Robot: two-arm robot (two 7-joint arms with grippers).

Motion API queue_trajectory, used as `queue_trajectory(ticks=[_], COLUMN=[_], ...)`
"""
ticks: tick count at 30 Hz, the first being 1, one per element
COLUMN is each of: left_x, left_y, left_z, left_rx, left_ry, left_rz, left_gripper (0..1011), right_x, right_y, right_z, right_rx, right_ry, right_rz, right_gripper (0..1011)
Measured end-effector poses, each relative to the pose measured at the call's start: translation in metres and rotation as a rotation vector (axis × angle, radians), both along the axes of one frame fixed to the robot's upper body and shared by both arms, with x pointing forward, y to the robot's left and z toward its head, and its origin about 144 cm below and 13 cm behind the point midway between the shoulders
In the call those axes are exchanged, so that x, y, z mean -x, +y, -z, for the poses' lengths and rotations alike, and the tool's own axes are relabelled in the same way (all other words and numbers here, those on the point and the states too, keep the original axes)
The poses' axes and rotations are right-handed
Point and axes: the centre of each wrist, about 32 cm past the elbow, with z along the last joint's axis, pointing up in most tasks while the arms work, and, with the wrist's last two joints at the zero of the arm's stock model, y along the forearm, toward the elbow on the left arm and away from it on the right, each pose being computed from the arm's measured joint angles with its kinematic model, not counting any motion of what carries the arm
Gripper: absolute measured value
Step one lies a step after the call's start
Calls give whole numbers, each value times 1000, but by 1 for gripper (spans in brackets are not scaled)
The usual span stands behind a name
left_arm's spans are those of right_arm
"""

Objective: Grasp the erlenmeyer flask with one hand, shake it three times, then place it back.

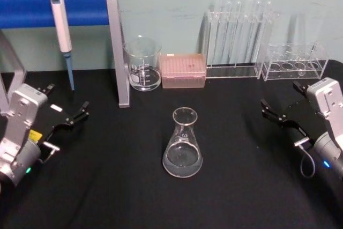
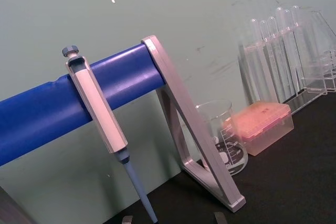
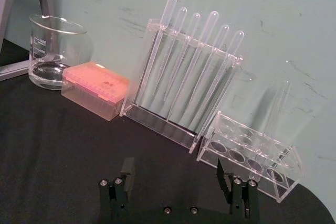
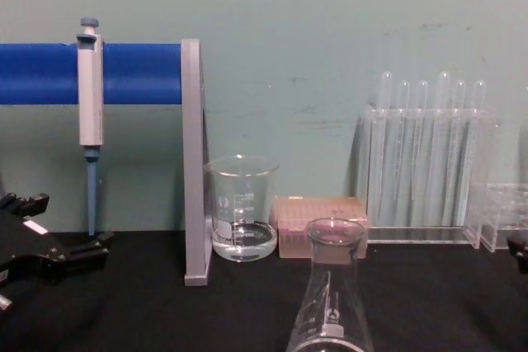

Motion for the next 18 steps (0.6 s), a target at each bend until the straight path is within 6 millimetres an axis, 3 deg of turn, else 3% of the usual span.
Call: queue_trajectory(ticks=[18], left_x=[0], left_y=[0], left_z=[0], left_rx=[0], left_ry=[0], left_rz=[0], left_gripper=[1001], right_x=[0], right_y=[0], right_z=[0], right_rx=[0], right_ry=[0], right_rz=[0], right_gripper=[1003])
